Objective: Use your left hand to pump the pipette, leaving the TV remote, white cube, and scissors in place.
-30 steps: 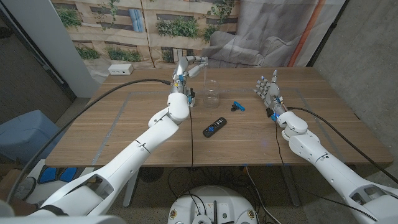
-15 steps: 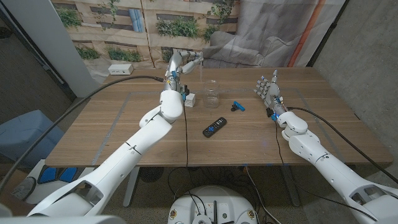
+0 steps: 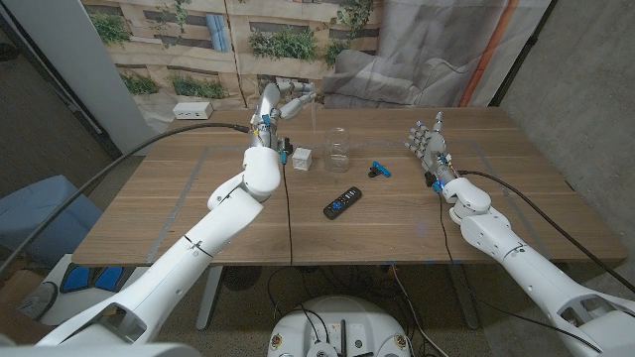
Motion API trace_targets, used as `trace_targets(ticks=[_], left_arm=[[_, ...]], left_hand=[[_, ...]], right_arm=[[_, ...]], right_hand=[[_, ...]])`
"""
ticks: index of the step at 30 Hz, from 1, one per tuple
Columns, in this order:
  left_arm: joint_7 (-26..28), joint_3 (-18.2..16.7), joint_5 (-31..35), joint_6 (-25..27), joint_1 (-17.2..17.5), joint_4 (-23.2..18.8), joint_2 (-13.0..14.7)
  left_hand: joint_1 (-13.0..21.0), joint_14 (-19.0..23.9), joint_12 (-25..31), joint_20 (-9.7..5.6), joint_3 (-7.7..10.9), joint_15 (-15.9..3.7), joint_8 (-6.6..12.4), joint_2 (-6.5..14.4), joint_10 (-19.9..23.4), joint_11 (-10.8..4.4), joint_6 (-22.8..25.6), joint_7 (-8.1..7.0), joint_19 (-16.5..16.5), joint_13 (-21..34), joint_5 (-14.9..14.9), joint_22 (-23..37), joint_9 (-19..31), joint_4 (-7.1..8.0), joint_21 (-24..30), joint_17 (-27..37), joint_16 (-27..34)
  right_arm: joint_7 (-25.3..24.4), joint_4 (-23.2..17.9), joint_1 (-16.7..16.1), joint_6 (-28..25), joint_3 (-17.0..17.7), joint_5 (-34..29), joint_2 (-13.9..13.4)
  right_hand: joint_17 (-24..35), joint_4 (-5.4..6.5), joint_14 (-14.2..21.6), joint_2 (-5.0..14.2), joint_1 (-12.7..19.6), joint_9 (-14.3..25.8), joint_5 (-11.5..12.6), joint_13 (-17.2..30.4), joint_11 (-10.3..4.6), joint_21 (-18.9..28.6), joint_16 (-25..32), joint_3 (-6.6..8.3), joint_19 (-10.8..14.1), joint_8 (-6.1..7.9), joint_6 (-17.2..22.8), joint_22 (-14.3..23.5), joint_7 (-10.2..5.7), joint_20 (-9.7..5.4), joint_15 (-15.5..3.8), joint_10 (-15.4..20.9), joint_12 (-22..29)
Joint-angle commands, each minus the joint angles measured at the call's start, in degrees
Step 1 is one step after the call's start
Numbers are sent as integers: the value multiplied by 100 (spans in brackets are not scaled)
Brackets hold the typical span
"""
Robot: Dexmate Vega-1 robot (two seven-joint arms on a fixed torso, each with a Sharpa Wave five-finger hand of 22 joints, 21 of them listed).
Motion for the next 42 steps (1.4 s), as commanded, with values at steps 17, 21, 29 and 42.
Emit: trace_targets(ticks=[17,21,29,42], left_arm=[[116,-283,30,56,725,-312,350],[137,-280,56,105,776,-299,360],[143,-235,137,38,849,-200,423],[201,-217,196,-180,1029,-45,463]], left_hand=[[-25,-7,17,-402,35,-690,20,55,-63,-17,-13,26,-18,12,50,9,-1,-11,16,4,-12],[-25,-18,24,-403,37,-691,20,52,-51,-23,-15,20,-17,12,50,9,0,-15,16,3,-13],[-22,-25,12,-403,41,-690,15,56,-87,-29,-35,-8,-17,12,50,9,0,-21,17,6,-10],[4,-35,10,-411,55,-695,13,69,-117,-35,-61,-35,-19,13,53,9,1,-36,17,8,-7]], right_arm=[[0,-2,-2,0,0,-1,-1],[2,0,-1,1,0,0,-1],[1,1,0,0,0,-1,0],[1,1,2,-1,-1,-1,0]], right_hand=[[26,3,-57,333,0,18,33,14,7,23,37,-37,27,36,14,31,-56,10,-453,0,12],[26,3,-59,332,0,18,33,14,-9,23,36,-38,26,36,13,31,-57,8,-450,1,13],[26,2,-54,328,0,18,32,14,-2,23,39,-40,27,36,10,31,-48,10,-454,39,27],[25,3,-62,330,0,18,32,14,2,23,35,-39,28,40,22,31,-53,12,-451,23,21]])
